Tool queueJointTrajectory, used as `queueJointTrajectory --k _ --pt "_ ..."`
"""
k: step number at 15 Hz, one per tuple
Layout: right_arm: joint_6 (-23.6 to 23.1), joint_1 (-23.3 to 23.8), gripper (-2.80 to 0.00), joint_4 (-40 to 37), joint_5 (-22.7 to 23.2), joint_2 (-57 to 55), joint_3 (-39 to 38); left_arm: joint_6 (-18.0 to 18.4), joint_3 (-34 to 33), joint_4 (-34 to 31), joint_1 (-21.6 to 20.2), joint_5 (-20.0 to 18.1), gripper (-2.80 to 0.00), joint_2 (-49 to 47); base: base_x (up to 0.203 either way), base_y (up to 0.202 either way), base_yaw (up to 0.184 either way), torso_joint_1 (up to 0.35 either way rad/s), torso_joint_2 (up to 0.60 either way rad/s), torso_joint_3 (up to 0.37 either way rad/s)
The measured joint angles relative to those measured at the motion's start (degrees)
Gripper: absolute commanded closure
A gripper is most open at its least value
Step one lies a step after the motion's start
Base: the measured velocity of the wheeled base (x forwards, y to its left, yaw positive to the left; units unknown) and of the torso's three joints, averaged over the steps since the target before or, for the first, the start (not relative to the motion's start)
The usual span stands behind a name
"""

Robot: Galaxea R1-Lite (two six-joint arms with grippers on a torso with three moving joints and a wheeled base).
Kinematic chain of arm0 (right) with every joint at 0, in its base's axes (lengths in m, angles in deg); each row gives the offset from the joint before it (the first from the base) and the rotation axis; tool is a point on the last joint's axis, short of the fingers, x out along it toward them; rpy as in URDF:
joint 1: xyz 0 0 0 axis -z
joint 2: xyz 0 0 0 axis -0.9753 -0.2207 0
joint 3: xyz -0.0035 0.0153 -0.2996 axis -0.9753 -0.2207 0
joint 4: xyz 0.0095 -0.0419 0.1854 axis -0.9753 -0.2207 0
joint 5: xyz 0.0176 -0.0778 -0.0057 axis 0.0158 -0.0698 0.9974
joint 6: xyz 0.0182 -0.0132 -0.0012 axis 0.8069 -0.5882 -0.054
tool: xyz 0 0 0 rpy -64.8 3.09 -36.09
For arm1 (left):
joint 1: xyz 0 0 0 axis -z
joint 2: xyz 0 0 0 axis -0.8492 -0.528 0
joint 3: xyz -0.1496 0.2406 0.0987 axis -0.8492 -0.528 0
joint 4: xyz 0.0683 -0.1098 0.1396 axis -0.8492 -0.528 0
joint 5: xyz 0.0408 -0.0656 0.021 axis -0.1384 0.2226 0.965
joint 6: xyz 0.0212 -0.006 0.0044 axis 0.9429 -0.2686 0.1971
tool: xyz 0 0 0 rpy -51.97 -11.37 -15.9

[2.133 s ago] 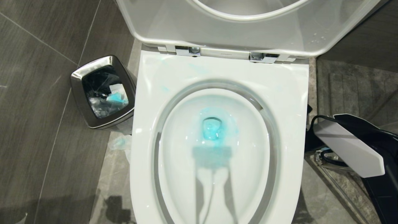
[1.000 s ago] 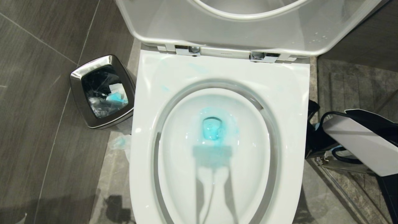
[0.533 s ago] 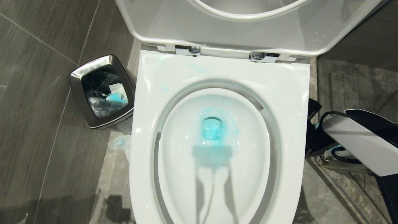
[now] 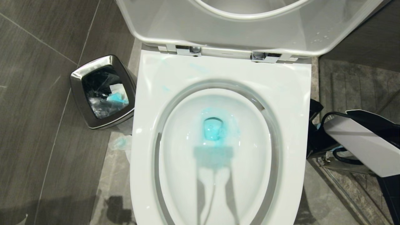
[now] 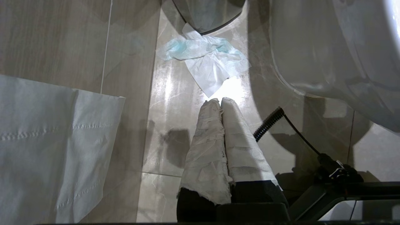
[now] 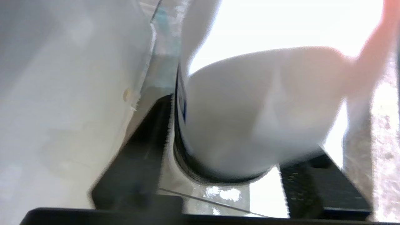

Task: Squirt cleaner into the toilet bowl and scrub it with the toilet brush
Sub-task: Place the cleaning agent on the floor

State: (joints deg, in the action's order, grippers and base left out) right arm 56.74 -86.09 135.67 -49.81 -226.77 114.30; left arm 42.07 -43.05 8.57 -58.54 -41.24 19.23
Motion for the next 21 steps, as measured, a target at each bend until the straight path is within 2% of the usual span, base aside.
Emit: queueJointTrajectory --k 8,21 --pt "-0.37 0.24 -2.80 0.15 -0.04 1.18 -1.53 0.00 0.00 -0.01 0.00 0.02 0.00 0.00 0.000 0.000 0.000 0.000 0.00 0.000" --pt "2.84 -1.39 -2.80 0.49 1.45 22.30 -29.62 0.02 0.00 -0.02 0.00 0.02 0.00 0.00 0.000 0.000 0.000 0.000 0.00 0.000"
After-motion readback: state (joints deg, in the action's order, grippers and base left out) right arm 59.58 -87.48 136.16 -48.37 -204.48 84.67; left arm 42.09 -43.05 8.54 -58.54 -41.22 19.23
